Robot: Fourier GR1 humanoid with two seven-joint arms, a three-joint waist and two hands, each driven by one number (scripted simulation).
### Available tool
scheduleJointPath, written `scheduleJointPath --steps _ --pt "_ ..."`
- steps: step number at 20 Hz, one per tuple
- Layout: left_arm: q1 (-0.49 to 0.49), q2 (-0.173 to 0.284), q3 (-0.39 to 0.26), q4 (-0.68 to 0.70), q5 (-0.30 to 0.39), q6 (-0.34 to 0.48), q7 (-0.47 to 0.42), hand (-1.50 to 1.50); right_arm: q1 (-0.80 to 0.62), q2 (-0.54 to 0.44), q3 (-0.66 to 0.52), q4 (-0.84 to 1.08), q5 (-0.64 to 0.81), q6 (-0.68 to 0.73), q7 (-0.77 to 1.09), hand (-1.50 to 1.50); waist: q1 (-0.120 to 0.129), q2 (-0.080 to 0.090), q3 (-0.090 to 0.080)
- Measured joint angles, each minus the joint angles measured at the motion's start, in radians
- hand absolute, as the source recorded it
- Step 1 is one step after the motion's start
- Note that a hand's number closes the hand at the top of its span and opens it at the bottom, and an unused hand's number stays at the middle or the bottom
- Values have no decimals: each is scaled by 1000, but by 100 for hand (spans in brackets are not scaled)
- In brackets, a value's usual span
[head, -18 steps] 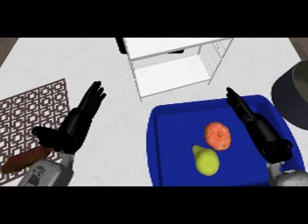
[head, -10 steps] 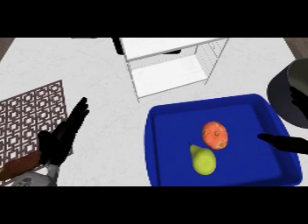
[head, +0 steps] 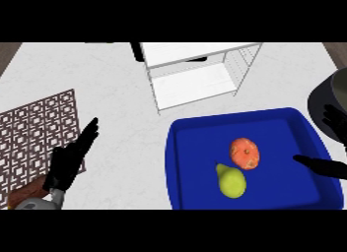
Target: Pick the squash from the tray and place it in the tiered shelf
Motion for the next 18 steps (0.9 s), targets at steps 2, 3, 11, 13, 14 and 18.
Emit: scheduleJointPath --steps 2,3,11,13,14,18 --pt "3 3 6 -10 -7 0 8 0 -1 -26 13 -52 -8 51 26 -150 1 -1 0" --pt "5 -4 3 -15 -15 8 16 0 1 -32 27 -90 -4 63 58 -150 0 -2 -1" --pt "0 -20 -2 -21 -36 13 30 0 -41 -180 203 -310 148 158 433 -150 9 -5 -5" --pt "-2 -18 -5 -21 -39 8 33 0 -67 -228 252 -337 243 166 522 -150 16 -4 -6" --pt "-3 -16 -4 -20 -38 4 31 0 -82 -248 275 -356 286 172 575 -150 17 -4 -7" --pt "-10 -14 5 -14 -36 -6 30 0 -180 -265 379 -398 434 214 803 -150 27 -1 -6"
